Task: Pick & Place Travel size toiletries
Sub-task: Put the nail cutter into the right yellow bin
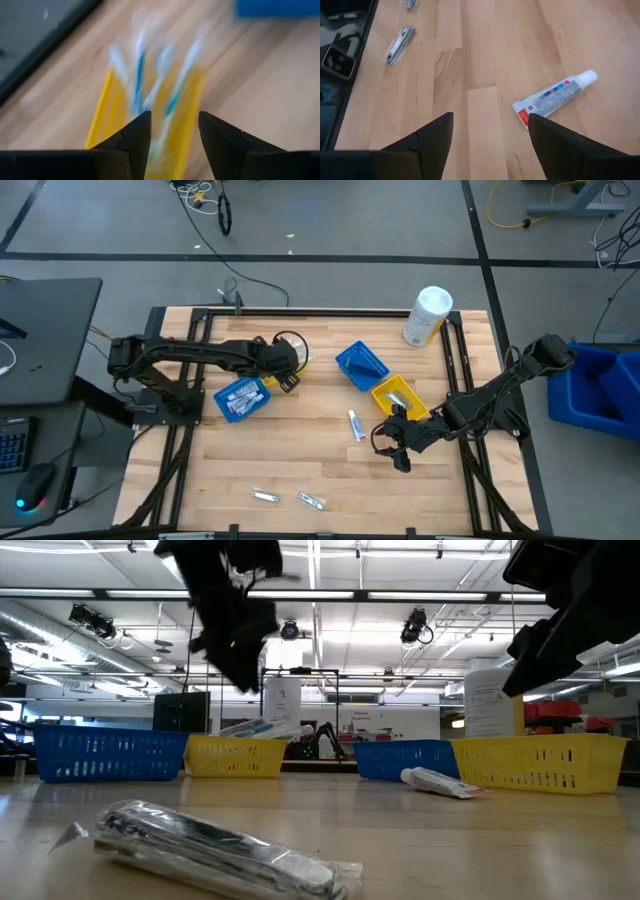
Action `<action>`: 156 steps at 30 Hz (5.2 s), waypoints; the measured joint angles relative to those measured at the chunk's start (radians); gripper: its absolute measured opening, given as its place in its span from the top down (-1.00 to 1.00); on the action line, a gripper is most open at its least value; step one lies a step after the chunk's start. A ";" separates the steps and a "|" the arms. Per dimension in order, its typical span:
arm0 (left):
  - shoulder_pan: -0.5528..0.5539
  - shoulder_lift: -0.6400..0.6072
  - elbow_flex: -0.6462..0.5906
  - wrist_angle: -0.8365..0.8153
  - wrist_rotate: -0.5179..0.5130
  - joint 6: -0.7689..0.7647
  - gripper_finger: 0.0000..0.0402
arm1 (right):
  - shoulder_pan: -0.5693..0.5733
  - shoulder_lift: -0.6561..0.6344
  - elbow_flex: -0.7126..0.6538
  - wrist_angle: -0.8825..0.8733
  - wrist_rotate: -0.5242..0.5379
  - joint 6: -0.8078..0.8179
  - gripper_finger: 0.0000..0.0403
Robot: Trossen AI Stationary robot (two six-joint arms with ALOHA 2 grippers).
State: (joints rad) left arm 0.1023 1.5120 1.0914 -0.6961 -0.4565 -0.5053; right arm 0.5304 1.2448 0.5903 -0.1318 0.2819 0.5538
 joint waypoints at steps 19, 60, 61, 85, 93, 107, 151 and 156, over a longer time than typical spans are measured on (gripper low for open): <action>-0.537 -0.005 0.089 0.171 -0.090 -0.085 0.16 | -0.022 0.207 -0.001 0.234 0.154 0.147 -0.19; -0.901 0.396 0.089 0.211 0.304 -0.355 0.19 | -0.025 0.250 0.000 0.305 0.153 0.145 -0.15; -0.899 0.403 0.088 0.203 0.301 -0.354 0.19 | -0.025 0.250 0.000 0.310 0.153 0.145 -0.16; -0.812 0.418 0.205 0.186 0.043 -0.321 0.64 | -0.024 0.250 0.000 0.479 0.152 -0.149 -0.10; -0.670 0.416 0.378 0.191 -0.017 -0.133 0.65 | -0.025 0.250 0.000 0.549 0.144 -0.284 -0.07; -0.523 0.415 0.492 0.504 -0.094 0.173 0.65 | -0.038 0.250 0.000 0.701 0.168 -0.322 -0.04; -0.527 0.414 0.492 0.582 -0.261 0.174 0.63 | -0.007 0.214 -0.001 0.898 0.211 -0.487 0.71; -0.527 0.414 0.492 0.582 -0.261 0.180 0.61 | -0.007 0.214 -0.001 0.898 0.212 -0.490 0.71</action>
State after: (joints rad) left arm -0.4249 1.9259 1.5829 -0.1139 -0.7177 -0.3255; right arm 0.5232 1.4590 0.5896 0.7662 0.4935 0.0642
